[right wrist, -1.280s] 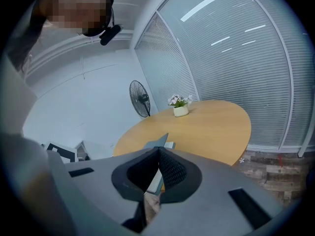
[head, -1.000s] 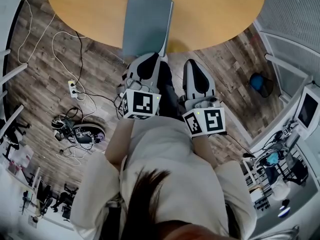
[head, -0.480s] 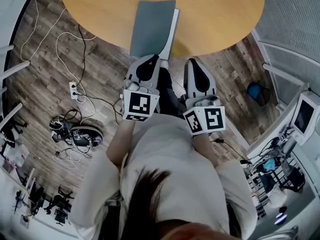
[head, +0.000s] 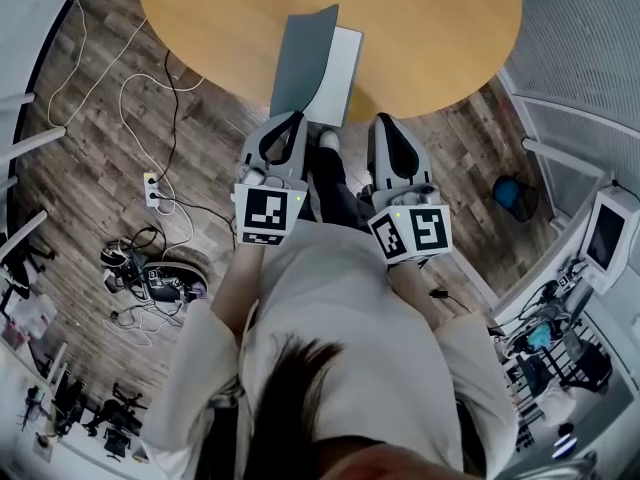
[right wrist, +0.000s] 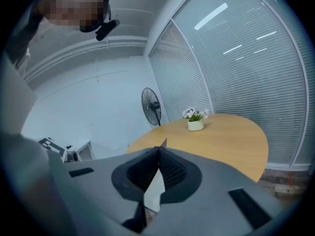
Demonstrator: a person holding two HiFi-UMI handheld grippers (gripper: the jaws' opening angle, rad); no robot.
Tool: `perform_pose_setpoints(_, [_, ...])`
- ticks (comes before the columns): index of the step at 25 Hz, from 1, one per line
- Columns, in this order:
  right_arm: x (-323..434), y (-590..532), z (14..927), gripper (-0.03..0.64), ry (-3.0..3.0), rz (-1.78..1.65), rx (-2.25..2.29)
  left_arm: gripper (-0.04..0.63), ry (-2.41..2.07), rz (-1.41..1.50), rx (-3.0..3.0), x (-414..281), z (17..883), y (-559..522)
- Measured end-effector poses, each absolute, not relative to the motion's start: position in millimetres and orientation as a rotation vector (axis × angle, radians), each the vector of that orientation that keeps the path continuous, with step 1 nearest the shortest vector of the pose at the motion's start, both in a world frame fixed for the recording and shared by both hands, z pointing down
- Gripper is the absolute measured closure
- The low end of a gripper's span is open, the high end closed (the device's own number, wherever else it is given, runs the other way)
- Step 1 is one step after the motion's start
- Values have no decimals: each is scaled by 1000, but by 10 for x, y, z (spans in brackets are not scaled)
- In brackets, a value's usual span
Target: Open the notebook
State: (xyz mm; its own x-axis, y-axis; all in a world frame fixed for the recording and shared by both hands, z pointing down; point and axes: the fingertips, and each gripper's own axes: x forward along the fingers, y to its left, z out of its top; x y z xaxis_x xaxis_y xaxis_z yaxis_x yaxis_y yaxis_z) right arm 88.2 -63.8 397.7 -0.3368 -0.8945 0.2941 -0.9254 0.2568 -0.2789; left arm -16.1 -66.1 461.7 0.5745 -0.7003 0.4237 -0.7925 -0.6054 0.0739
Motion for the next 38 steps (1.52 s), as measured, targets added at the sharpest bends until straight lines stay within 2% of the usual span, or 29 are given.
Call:
perform_pose_setpoints(17, [523,-750,3782,615,-2461,530,1717,572,-1431,462,2455,-908,4484,-830])
perform_pose_setpoints(38, [401,-905,3805,615,-2429,507,1704,571,-1571,516,2286,-1581,4818,-990])
